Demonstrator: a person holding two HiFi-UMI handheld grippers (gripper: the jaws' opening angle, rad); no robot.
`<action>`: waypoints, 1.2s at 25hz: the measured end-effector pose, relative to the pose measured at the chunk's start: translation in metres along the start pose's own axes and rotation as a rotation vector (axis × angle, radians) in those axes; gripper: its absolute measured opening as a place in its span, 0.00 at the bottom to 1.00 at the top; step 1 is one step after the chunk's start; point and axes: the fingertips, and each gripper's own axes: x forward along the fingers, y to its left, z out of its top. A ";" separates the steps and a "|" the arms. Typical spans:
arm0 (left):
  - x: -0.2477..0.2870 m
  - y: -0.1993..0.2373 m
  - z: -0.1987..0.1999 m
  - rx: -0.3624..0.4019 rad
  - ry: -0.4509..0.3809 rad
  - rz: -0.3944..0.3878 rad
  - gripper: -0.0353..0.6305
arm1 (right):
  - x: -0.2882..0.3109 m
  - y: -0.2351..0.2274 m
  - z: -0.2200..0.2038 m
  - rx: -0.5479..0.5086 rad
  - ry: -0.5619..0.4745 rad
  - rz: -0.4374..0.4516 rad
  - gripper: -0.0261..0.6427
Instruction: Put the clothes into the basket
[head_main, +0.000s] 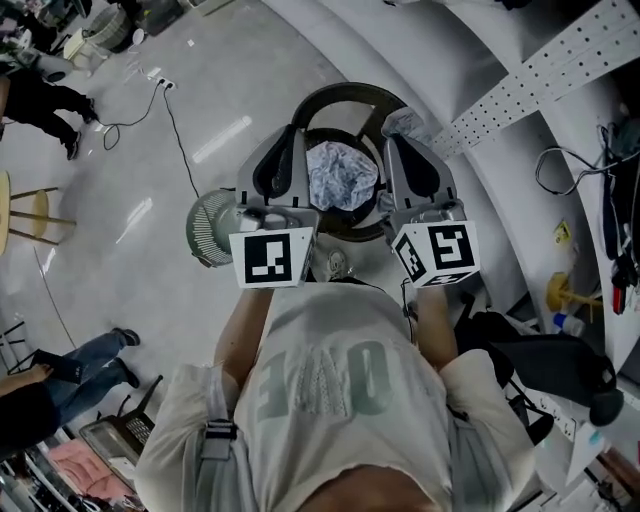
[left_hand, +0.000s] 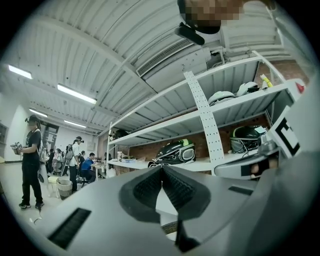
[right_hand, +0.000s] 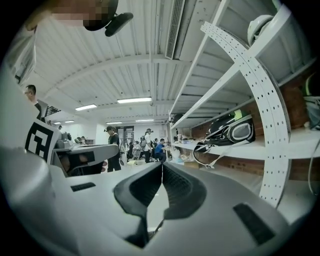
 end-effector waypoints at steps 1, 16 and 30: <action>0.003 0.001 0.004 0.002 -0.013 -0.002 0.08 | 0.004 0.000 0.002 -0.003 -0.005 0.000 0.07; 0.007 0.039 0.002 -0.008 -0.024 0.042 0.08 | 0.046 0.027 0.007 0.029 -0.033 0.094 0.07; 0.029 0.119 -0.147 -0.078 0.161 0.141 0.08 | 0.170 0.018 -0.215 0.273 0.332 0.174 0.49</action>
